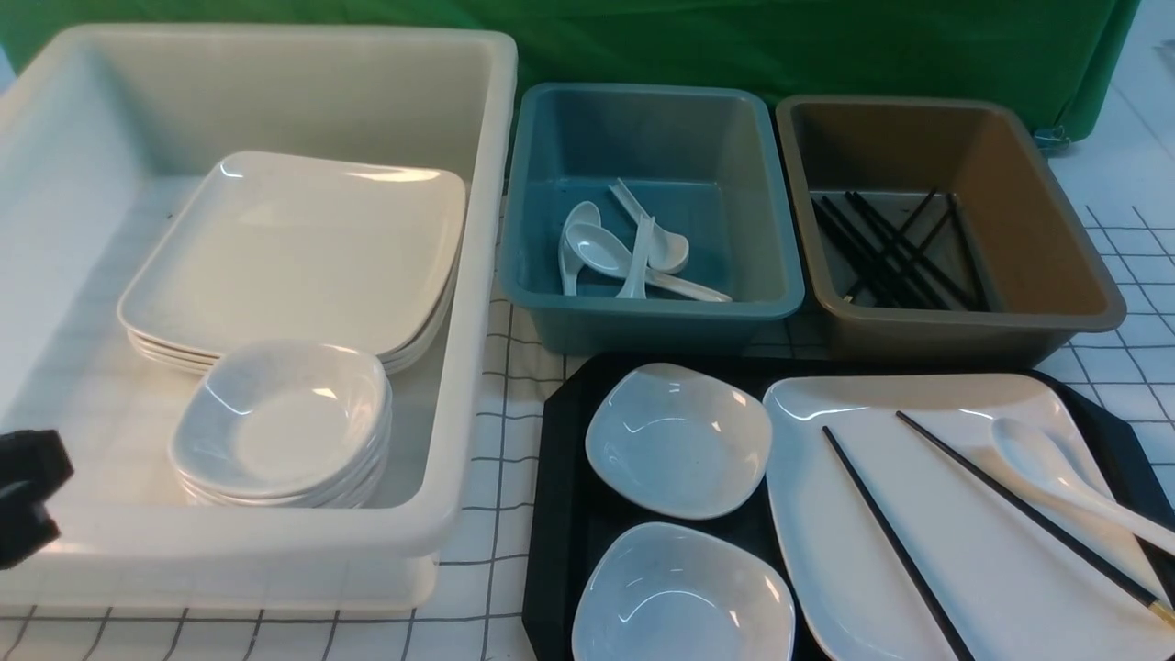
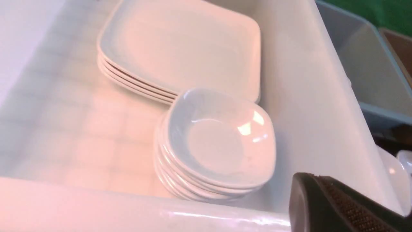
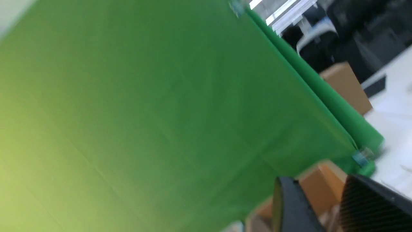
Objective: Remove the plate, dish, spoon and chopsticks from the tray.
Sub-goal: Use the right arm to grab a soup spoon from the plate
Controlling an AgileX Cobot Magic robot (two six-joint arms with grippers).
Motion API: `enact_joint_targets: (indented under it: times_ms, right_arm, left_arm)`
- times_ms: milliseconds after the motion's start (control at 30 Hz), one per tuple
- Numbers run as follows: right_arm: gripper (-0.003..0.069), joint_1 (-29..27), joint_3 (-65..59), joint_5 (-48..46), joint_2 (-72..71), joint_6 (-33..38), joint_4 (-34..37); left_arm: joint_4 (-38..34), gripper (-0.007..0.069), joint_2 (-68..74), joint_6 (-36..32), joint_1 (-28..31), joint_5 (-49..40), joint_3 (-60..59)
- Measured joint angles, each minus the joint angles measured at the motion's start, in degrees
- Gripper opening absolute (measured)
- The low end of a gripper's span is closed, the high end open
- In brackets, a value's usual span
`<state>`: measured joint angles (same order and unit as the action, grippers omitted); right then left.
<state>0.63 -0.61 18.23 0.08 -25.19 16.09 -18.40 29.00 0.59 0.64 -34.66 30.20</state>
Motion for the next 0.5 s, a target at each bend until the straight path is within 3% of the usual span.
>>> enact_joint_targets:
  times_ms: [67,167,233,500]
  right_arm:
    - [0.0216,0.14,0.73,-1.19,0.0,-1.12,-0.73]
    - [0.0093,2.35,10.02,-14.29,1.08,-1.96,-6.7]
    - [0.0029,4.7,17.7,-23.01,4.45,1.47,-8.43]
    - [0.0005,14.91,43.37,-56.98,30.08,19.01,-10.68]
  left_arm:
    - [-2.63,0.0021,0.62,-3.63,0.0,0.08,0.14]
    - [-8.26,0.0021,2.93,-10.18,0.0,0.3,1.03]
    - [-9.18,0.0021,5.68,-11.15,0.0,-1.2,2.68]
    - [-11.09,0.0021,23.27,-14.68,0.0,-17.29,16.74]
